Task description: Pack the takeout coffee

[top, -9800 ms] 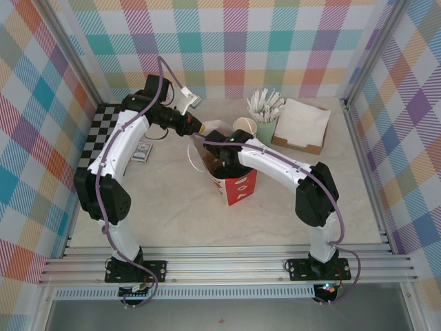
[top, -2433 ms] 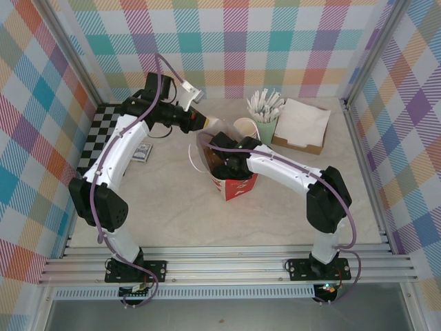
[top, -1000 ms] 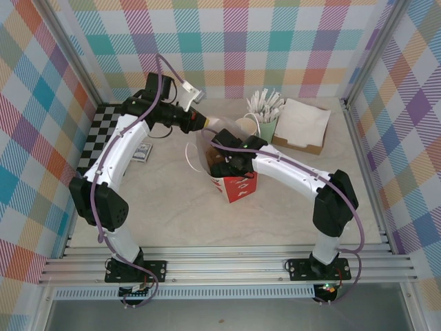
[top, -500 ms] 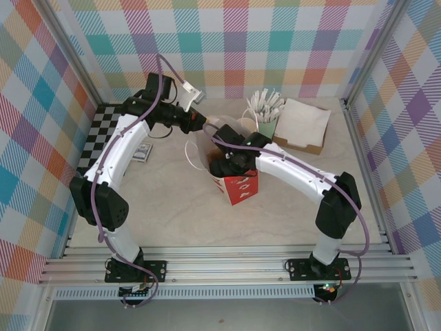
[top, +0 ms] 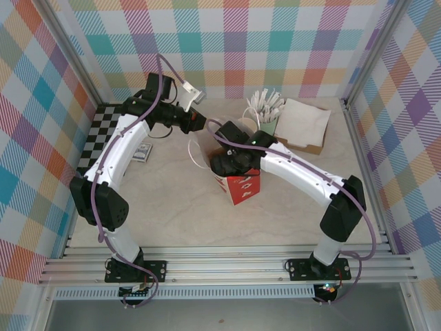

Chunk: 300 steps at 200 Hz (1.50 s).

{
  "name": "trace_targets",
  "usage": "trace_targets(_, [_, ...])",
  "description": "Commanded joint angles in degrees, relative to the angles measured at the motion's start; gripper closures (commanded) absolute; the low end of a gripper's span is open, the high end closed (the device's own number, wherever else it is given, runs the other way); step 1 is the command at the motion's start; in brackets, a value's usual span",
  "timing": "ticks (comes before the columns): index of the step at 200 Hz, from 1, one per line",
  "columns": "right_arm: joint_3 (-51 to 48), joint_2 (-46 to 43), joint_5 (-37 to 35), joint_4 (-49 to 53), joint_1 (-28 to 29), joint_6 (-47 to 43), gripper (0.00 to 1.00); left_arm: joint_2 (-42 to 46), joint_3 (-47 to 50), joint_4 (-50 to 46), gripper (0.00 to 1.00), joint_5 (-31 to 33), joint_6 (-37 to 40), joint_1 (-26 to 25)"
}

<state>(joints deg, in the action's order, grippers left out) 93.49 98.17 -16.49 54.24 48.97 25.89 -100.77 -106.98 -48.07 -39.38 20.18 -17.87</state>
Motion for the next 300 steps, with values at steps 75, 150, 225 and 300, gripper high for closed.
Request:
trace_targets(75, [2.75,-4.52,-3.17,-8.61,0.95,-6.95,0.00,-1.27,-1.81,-0.89,1.00,0.57,-0.21,-0.33])
trace_targets(150, [2.77,-5.27,-3.46,-10.56,0.96,-9.19,0.00,-1.36,-1.91,-1.01,1.00,0.97,-0.49,-0.33])
trace_targets(225, [0.07,-8.31,-4.13,-15.21,0.95,-6.68,0.00,-1.97,-1.92,-0.97,1.00,1.41,-0.70,-0.33])
trace_targets(300, [1.13,-10.52,12.19,-6.78,-0.36,-0.98,0.00,-2.90,-2.75,-0.71,1.00,1.59,-1.76,-0.28])
